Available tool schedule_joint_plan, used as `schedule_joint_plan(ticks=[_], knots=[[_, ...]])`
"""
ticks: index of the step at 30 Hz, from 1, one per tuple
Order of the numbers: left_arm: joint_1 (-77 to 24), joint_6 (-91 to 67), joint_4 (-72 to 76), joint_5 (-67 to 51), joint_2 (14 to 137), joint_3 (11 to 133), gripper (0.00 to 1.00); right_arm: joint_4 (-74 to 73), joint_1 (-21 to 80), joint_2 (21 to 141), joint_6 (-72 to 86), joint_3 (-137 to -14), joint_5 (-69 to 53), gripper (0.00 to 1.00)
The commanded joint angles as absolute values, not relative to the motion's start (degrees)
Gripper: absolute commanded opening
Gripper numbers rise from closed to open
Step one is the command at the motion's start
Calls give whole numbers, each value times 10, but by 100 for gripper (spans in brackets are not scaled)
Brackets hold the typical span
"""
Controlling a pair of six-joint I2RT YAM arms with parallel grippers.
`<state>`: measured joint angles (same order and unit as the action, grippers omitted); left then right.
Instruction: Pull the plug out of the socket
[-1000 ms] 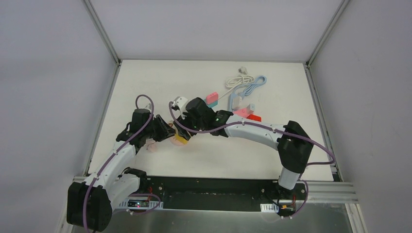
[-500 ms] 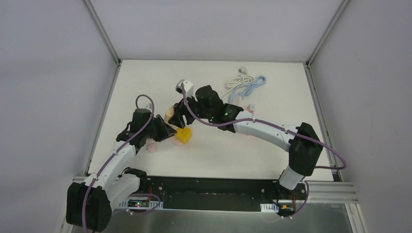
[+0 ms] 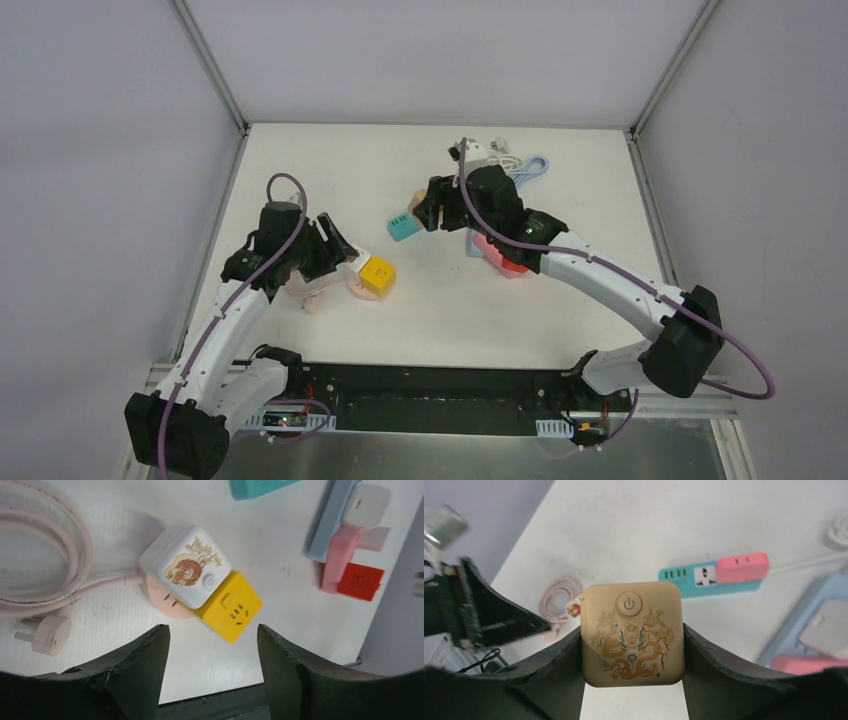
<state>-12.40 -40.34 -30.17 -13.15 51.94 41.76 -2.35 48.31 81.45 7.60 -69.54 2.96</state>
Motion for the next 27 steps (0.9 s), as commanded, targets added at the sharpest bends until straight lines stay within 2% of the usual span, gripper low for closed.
schedule_joint_plan(ticks=[1,6,11,14,18,22,27], knots=[[-127,-371,-334,-121,521,489,69,-126,479,760,133,-666,118,9],[-126,-352,-360,-71,502,495,83,-246,466,741,172,-635,119,9],[-125,-344,-362,-61,487,481,98,-299,465,768,199,-602,10,6],[-125,-344,-363,-64,484,476,99,-294,464,779,217,-582,-35,7],[-125,-335,-362,-70,483,469,99,-292,465,801,229,-572,-71,20],[-125,-319,-350,-98,485,457,97,-270,465,831,229,-553,-118,39],[-125,-318,-349,-104,490,448,96,-261,465,865,236,-543,-99,44]])
